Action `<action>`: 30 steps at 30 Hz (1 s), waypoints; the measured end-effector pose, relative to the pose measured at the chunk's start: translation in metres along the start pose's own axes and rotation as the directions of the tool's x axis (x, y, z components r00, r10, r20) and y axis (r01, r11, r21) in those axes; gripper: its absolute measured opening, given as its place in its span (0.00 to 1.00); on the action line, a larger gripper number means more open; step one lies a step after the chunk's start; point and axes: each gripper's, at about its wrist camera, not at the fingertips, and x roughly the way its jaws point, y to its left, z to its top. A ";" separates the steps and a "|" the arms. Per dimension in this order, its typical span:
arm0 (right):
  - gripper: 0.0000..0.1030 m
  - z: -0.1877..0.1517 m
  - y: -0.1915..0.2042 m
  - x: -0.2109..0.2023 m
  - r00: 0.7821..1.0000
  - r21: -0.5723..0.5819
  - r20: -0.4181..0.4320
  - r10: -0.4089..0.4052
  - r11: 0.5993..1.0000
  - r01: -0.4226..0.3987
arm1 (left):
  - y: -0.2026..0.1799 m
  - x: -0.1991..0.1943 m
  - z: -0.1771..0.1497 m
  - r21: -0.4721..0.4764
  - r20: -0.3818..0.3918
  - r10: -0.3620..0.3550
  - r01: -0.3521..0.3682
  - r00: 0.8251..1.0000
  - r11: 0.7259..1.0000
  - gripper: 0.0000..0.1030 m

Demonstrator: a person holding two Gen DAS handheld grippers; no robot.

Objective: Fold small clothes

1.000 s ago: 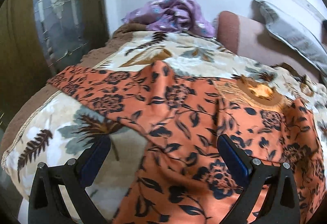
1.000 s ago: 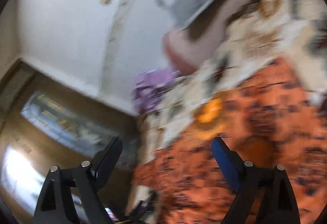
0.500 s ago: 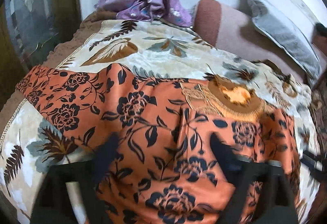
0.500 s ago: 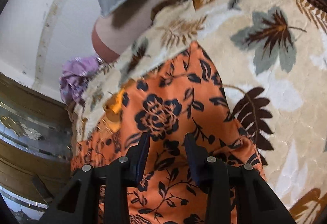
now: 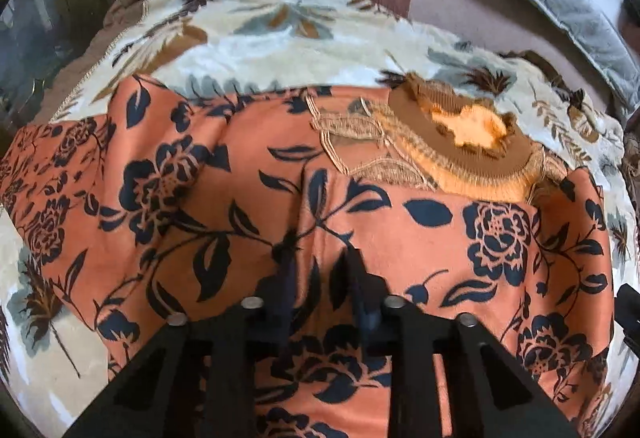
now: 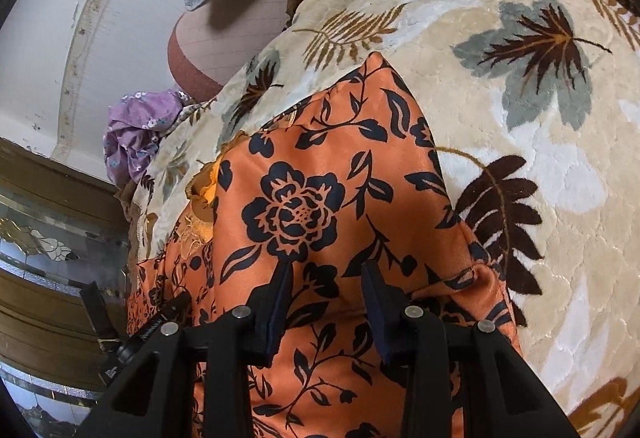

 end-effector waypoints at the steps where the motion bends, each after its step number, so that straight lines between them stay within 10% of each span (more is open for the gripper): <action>1: 0.37 0.000 0.000 0.001 1.000 0.000 0.002 -0.003 1.000 0.003 | 0.001 -0.003 0.000 0.001 0.010 -0.015 0.015 1.000 1.000 0.08; 21: 0.38 -0.001 -0.006 0.026 0.995 0.003 -0.043 -0.089 0.996 0.089 | 0.095 -0.075 0.037 0.011 0.130 0.117 -0.119 0.985 0.993 0.04; 25: 0.38 -0.001 -0.008 0.029 0.995 0.013 -0.042 -0.085 0.996 0.086 | 0.180 -0.093 0.034 -0.171 0.106 0.202 -0.183 0.974 0.968 0.58; 30: 0.53 -0.004 -0.008 0.027 0.999 0.015 -0.020 -0.044 0.999 0.045 | 0.285 -0.110 0.022 -0.366 0.075 0.292 -0.246 0.954 0.897 0.64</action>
